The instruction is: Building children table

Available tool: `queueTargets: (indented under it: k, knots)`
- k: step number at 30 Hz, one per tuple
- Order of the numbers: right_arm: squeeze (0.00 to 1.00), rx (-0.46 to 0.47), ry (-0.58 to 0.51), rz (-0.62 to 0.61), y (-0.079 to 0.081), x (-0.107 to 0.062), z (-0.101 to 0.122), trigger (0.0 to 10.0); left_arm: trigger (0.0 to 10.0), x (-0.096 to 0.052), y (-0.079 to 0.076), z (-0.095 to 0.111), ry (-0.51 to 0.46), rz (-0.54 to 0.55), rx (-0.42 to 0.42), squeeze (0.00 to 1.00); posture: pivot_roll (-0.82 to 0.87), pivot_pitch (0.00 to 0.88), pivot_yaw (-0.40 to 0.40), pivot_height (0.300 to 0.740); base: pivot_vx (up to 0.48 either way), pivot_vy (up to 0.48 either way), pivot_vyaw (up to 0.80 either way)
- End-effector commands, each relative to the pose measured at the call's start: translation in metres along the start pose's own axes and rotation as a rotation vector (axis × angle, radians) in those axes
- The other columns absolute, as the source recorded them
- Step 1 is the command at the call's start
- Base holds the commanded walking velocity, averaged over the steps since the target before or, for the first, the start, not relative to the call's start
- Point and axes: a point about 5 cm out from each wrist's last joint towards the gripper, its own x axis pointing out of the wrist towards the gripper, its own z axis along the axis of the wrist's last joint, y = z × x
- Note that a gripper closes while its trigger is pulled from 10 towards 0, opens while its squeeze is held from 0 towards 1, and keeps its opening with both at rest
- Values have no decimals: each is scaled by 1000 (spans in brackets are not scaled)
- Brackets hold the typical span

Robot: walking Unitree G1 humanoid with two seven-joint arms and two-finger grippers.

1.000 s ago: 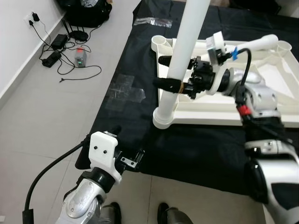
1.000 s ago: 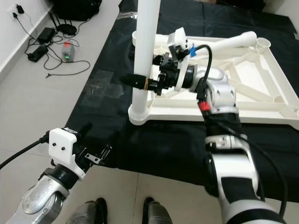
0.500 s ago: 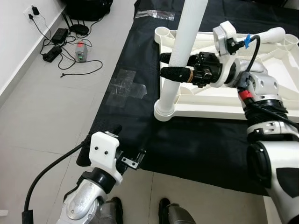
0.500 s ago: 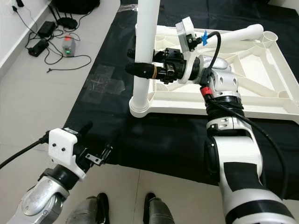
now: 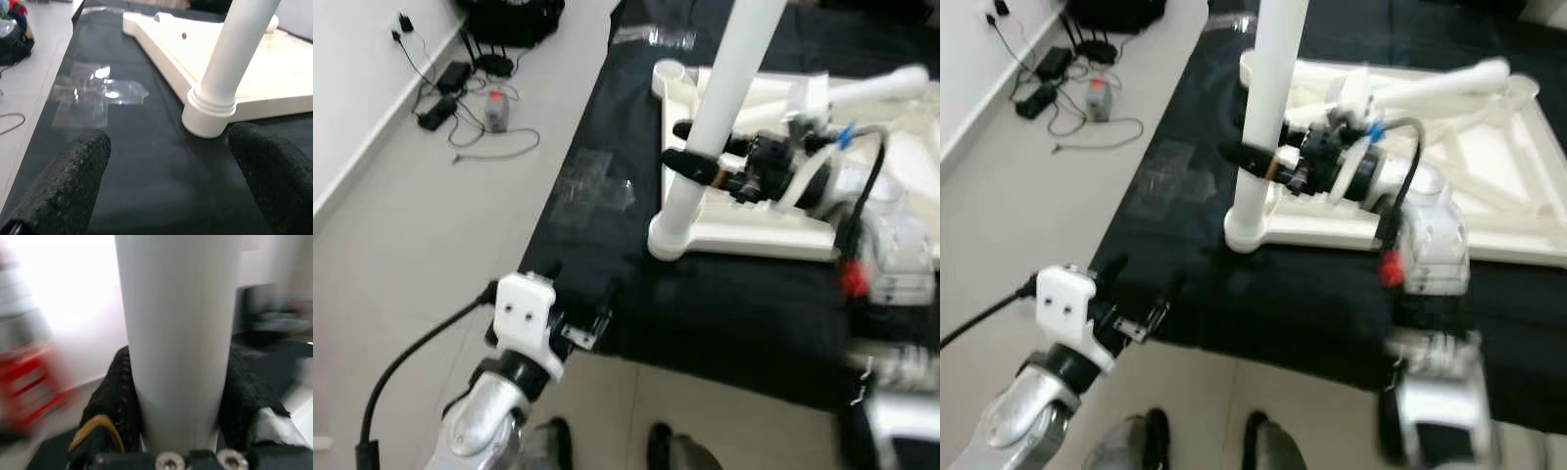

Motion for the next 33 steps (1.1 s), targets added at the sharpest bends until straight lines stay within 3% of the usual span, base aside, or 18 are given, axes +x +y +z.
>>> queueTargets:
  k: [1, 3, 8, 9, 10, 11, 14, 15, 16, 17, 18, 19, 24, 27, 29, 30, 33]
  knots:
    - [0, 70, 403, -288, -6, -36, -70, 0, 10000, -1, 1, -3, 7, -5, -8, 0, 45, 248, -54, 740, 0, 0, 0]
    - [0, 5, 464, -381, 24, -48, -86, 0, 10000, 5, 0, -8, 7, -19, -3, 0, 29, 226, -67, 740, 0, 0, 0]
    - [0, -19, 431, -358, 22, -26, -77, 0, 10000, 9, 7, -12, -1, -8, -20, 0, 24, 194, -70, 740, 0, 0, 0]
    - [0, -11, 436, -345, 23, -25, -75, 2627, 10000, 10, 8, -12, -2, -7, -19, 0, 24, 194, -70, 740, 0, 0, 0]
    - [0, -11, 436, -345, 23, -25, -75, 2627, 10000, 10, 8, -12, -2, -7, -19, 0, 24, 194, -70, 740, 0, 0, 0]
    - [0, 6, 449, -335, 25, -26, -73, 10000, 10000, 9, 9, -12, -3, -7, -20, 0, 22, 191, -70, 740, 0, 0, 0]
    - [0, 38, 415, -270, 27, -22, -66, 10000, 10000, 10, 9, -12, -5, -14, -24, 0, 16, 197, -62, 740, 0, 0, 0]
    - [929, 103, 369, -195, 28, -20, -60, 10000, 10000, 11, 7, -13, -5, -22, -25, 0, 10, 205, -58, 740, 0, 0, 0]
    - [929, 103, 369, -195, 28, -20, -60, 10000, 10000, 11, 7, -13, -5, -22, -25, 0, 10, 205, -58, 740, 0, 0, 0]
    - [1000, 167, 268, -94, 23, -18, -47, 10000, 10000, 12, 3, -12, -6, -31, -26, 0, 14, 213, -58, 740, 0, 0, 0]
    - [1000, 167, 268, -94, 23, -18, -47, 10000, 10000, 12, 3, -12, -6, -31, -26, 0, 14, 213, -58, 740, 0, 0, 0]
    - [1000, 184, 224, -14, 23, -18, -39, 10000, 10000, 11, 3, -12, -8, -33, -27, 0, 14, 225, -56, 740, 0, 0, 0]
    - [1000, 125, 187, 225, -3, -21, -23, 10000, 10000, 8, -1, -10, -10, -40, -35, 0, 34, 254, -54, 740, 0, 0, 0]
    - [1000, 77, 191, 314, -16, -20, -18, 10000, 10000, 6, -3, -9, -8, -43, -40, 0, 44, 262, -51, 740, 0, 0, 0]
    - [1000, 77, 191, 314, -16, -20, -18, 10000, 10000, 6, -3, -9, -8, -43, -40, 0, 44, 262, -51, 740, 0, 0, 0]
    - [1000, 45, 190, 390, -28, -8, -12, 10000, 10000, 4, -3, -9, -3, -48, -44, 0, 57, 271, -46, 740, 0, 0, 0]
    - [1000, 27, 176, 432, -35, 3, -6, 10000, 10000, 2, -4, -8, 1, -52, -46, 0, 68, 273, -46, 740, 0, 0, 0]
